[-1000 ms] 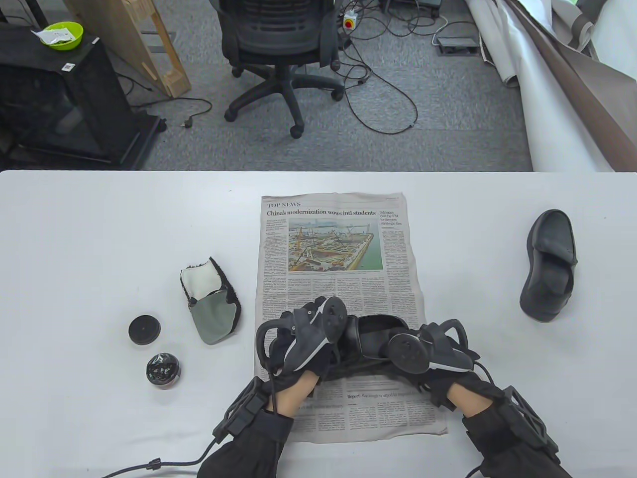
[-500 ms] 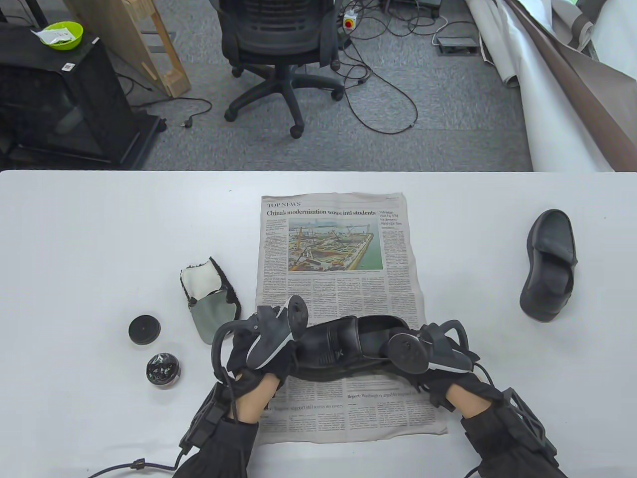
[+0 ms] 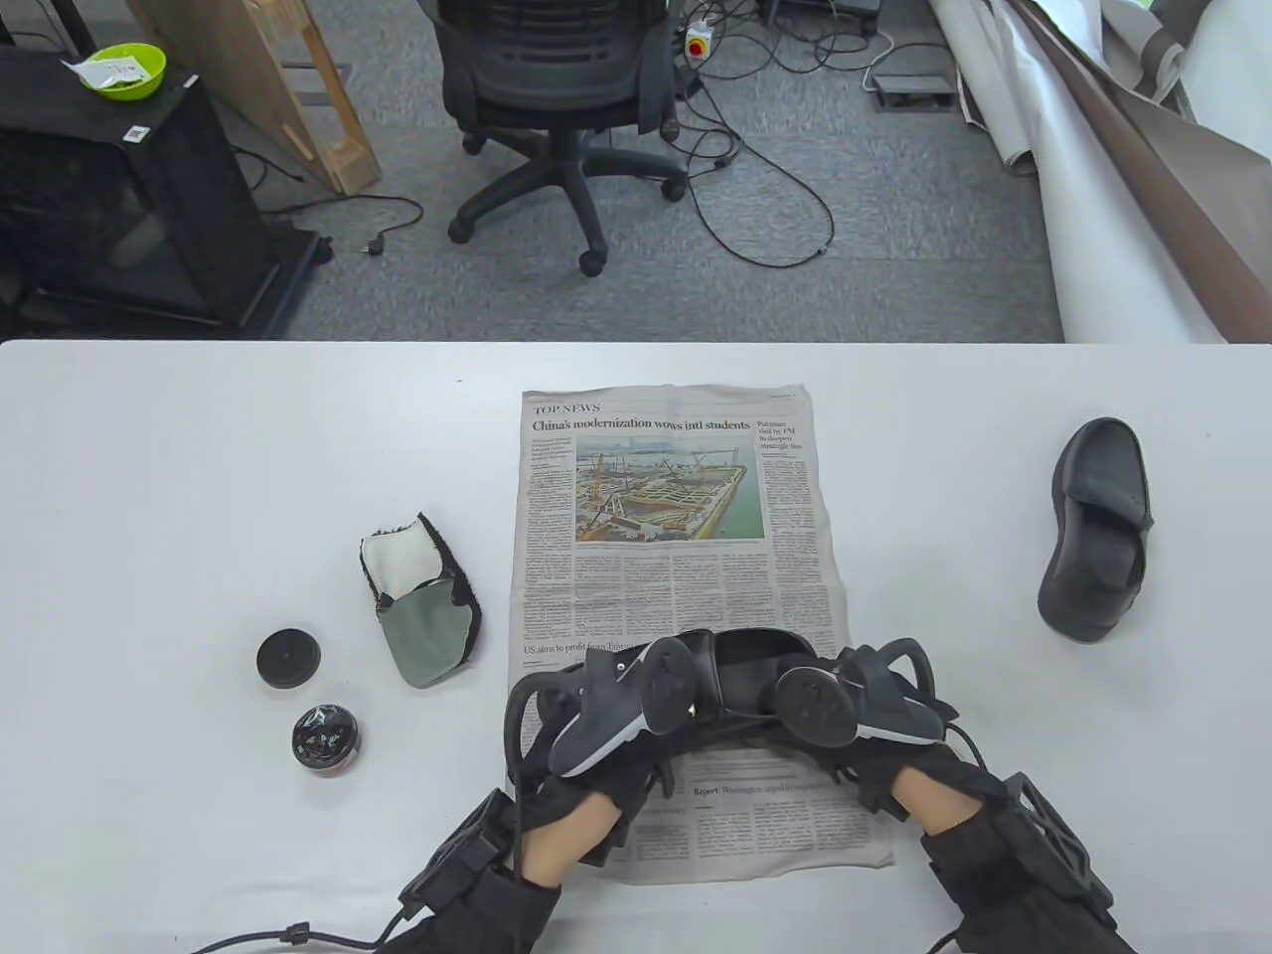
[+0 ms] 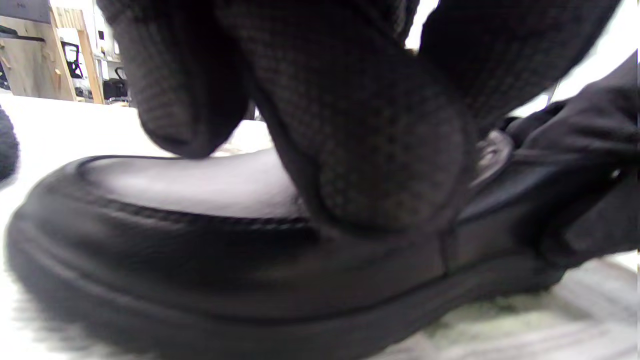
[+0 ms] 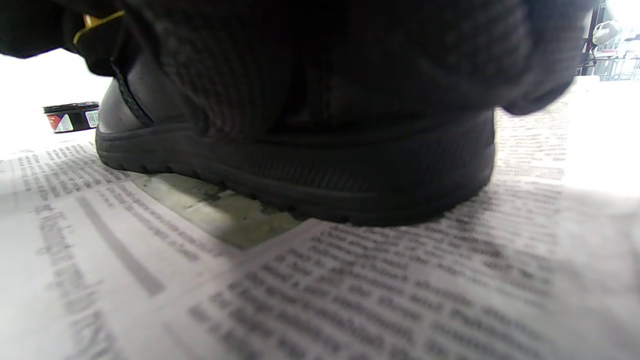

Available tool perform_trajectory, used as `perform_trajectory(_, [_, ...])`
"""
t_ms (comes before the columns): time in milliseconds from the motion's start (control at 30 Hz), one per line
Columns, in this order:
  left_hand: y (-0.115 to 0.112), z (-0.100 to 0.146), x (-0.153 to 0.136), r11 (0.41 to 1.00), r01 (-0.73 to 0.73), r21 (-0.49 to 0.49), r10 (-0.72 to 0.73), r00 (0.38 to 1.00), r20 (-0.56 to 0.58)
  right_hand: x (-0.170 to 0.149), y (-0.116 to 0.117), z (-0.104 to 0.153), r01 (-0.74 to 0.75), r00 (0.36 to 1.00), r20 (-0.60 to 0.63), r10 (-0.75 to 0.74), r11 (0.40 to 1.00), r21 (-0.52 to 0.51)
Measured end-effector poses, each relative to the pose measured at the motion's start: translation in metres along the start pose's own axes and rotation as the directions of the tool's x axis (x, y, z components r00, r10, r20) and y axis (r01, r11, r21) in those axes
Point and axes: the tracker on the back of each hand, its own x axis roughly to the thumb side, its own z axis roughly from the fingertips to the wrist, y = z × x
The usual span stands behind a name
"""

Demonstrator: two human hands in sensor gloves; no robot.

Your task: Dip and apply built-in sponge shoe polish on shoes

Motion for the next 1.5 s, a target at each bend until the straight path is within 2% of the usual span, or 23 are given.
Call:
perform_trajectory(67, [0.000, 0.000, 0.003, 0.997, -0.051, 0.057, 0.051, 0.999, 0.009, 0.000, 0.000, 0.000, 0.003, 1.000, 0.003, -0.003, 1.000, 0.003])
perform_trajectory(300, [-0.001, -0.011, 0.014, 0.978, -0.045, 0.203, 0.044, 0.999, 0.006, -0.001, 0.000, 0.000, 0.004, 1.000, 0.009, -0.004, 1.000, 0.005])
perform_trajectory(533, [0.004, -0.030, 0.014, 0.961, -0.007, 0.275, 0.019, 0.999, -0.041, -0.001, 0.000, 0.000, 0.006, 1.000, 0.015, -0.006, 1.000, 0.005])
perform_trajectory(733, [0.003, -0.039, -0.002, 0.967, 0.041, 0.251, -0.011, 0.993, -0.120, 0.000, 0.000, 0.000, 0.000, 1.000, 0.013, 0.000, 1.000, 0.001])
perform_trajectory(800, [0.002, -0.042, -0.011, 0.973, 0.109, 0.205, -0.075, 0.983, -0.165, 0.000, 0.000, 0.000, -0.002, 1.000, 0.012, 0.002, 1.000, 0.000])
perform_trajectory(933, [0.003, -0.041, -0.033, 0.989, 0.100, 0.109, -0.074, 0.973, -0.218, 0.000, 0.000, 0.000, -0.006, 1.000, 0.008, 0.006, 1.000, -0.002])
perform_trajectory(1067, [0.005, -0.034, -0.055, 0.986, 0.161, 0.047, -0.141, 0.946, -0.291, 0.000, 0.000, 0.000, -0.007, 1.000, 0.008, 0.007, 1.000, -0.003])
perform_trajectory(1133, [0.007, -0.030, -0.060, 0.987, 0.159, 0.025, -0.145, 0.945, -0.292, 0.000, 0.000, 0.000, -0.009, 1.000, 0.005, 0.009, 1.000, -0.004])
perform_trajectory(1267, [0.008, -0.025, -0.055, 0.986, 0.158, -0.057, -0.167, 0.949, -0.267, 0.001, 0.001, 0.001, -0.010, 1.000, 0.000, 0.010, 1.000, -0.005])
perform_trajectory(1367, [0.009, -0.020, -0.043, 0.983, 0.146, -0.110, -0.166, 0.965, -0.203, 0.001, 0.000, 0.001, -0.011, 1.000, 0.000, 0.011, 1.000, -0.005])
perform_trajectory(1500, [0.006, -0.015, -0.028, 0.991, 0.068, -0.113, -0.085, 0.985, -0.150, 0.001, 0.000, 0.001, -0.011, 1.000, 0.001, 0.011, 1.000, -0.005])
